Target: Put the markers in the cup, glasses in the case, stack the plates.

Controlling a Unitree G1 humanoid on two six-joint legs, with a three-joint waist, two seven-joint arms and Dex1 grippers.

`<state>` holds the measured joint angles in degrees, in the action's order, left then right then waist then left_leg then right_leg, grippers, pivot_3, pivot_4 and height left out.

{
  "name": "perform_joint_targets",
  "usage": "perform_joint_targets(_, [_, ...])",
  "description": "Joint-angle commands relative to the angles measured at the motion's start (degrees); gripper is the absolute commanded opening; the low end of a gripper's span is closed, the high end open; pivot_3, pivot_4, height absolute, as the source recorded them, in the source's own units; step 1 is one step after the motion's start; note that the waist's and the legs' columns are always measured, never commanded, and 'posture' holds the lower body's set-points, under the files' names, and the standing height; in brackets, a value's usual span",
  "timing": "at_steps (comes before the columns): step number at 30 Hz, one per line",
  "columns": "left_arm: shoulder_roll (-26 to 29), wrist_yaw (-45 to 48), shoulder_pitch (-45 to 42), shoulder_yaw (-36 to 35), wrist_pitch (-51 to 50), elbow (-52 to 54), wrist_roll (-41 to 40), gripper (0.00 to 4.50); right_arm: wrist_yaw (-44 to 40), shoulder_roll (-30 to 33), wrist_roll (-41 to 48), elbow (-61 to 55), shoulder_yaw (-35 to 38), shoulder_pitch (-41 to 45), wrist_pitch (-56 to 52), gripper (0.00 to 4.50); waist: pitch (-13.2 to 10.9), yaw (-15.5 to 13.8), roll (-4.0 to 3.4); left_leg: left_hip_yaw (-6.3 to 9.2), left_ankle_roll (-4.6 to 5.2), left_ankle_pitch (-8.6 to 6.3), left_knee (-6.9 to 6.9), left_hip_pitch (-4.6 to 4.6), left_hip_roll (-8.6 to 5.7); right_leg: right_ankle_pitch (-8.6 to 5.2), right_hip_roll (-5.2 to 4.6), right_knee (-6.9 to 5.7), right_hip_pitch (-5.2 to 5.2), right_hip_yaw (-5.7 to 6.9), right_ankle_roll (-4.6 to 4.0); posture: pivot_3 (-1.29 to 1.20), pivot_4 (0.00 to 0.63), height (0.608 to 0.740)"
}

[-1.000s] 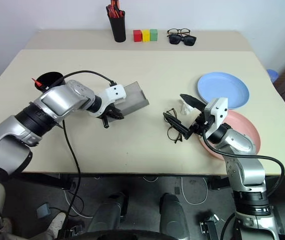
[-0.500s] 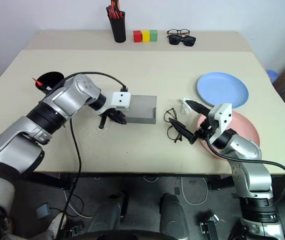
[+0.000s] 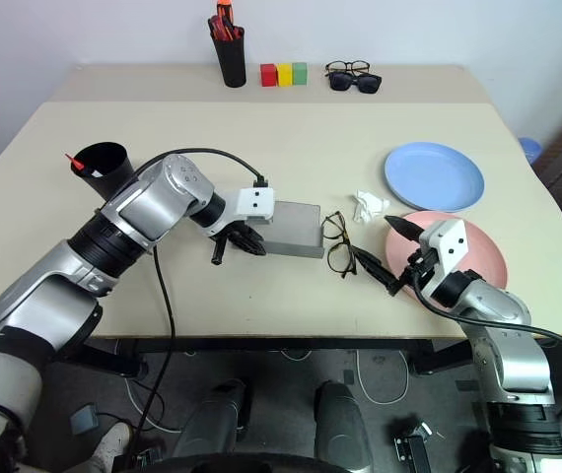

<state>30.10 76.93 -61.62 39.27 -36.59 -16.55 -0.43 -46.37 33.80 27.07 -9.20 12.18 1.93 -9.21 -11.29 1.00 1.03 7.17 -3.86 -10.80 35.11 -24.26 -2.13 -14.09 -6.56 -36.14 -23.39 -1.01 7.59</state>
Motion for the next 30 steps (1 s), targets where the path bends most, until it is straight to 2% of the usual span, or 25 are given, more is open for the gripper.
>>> perform_joint_targets(1, [-0.13, -0.4, -0.28, -2.16, -1.42, 1.78, 0.88, 0.24, -4.76, 5.04, -0.67, -0.04, 3.38, -2.87, 1.91, 4.5, 0.0, -0.09, 0.0, 0.0, 0.01, 0.01, 0.01, 0.0, 0.0, 0.0, 0.0, -0.02, 0.01, 0.01, 0.0, 0.0, 0.15, 0.74])
perform_joint_targets(6, [-0.49, -0.97, -0.26, -2.66, -2.5, 1.24, 1.28, 0.24, -11.54, 12.08, 2.71, -0.44, 9.53, -8.7, 0.01, 4.5, -0.01, -0.31, -0.01, -0.01, 0.05, 0.0, 0.04, -0.08, -0.01, -0.01, -0.01, 0.06, 0.04, 0.01, 0.02, 0.0, 0.15, 0.74])
perform_joint_targets(10, [-0.78, -1.41, 0.35, -2.94, -2.82, 1.09, 1.52, 0.24, -14.22, 14.86, 4.16, -0.57, 13.57, -11.17, -1.3, 4.5, -0.01, -0.04, -0.01, -0.01, 0.08, -0.02, 0.02, -0.04, 0.01, -0.02, -0.01, 0.03, 0.04, 0.02, 0.03, 0.0, 0.15, 0.74])
perform_joint_targets(22, [-1.77, -2.03, 0.26, -3.12, -3.67, -0.62, 1.5, 0.24, -12.3, 15.22, 6.3, -5.77, 14.57, -9.91, -8.05, 4.5, -0.01, -0.29, -0.01, -0.03, 0.08, -0.02, 0.06, -0.06, 0.01, -0.02, -0.04, 0.05, 0.05, 0.02, 0.03, 0.0, 0.15, 0.74])
perform_joint_targets(25, [-1.6, -1.98, 0.36, -3.15, -3.84, -0.43, 1.46, 1.12, -11.53, 14.94, 6.6, -6.61, 13.71, -8.81, -9.44, 4.5, -0.01, -0.26, -0.01, -0.03, 0.08, -0.02, 0.06, -0.05, 0.01, -0.02, -0.03, 0.05, 0.05, 0.02, 0.03, 0.0, 0.15, 0.74])
perform_joint_targets(30, [-1.36, -1.64, 0.38, -3.86, -4.59, 0.42, 1.19, 3.59, -10.31, 14.26, 7.67, -7.69, 11.32, -6.15, -12.97, 4.5, -0.01, -0.25, -0.01, -0.03, 0.08, -0.02, 0.08, -0.04, 0.01, -0.02, -0.03, 0.05, 0.06, 0.03, 0.03, 0.0, 0.15, 0.74])
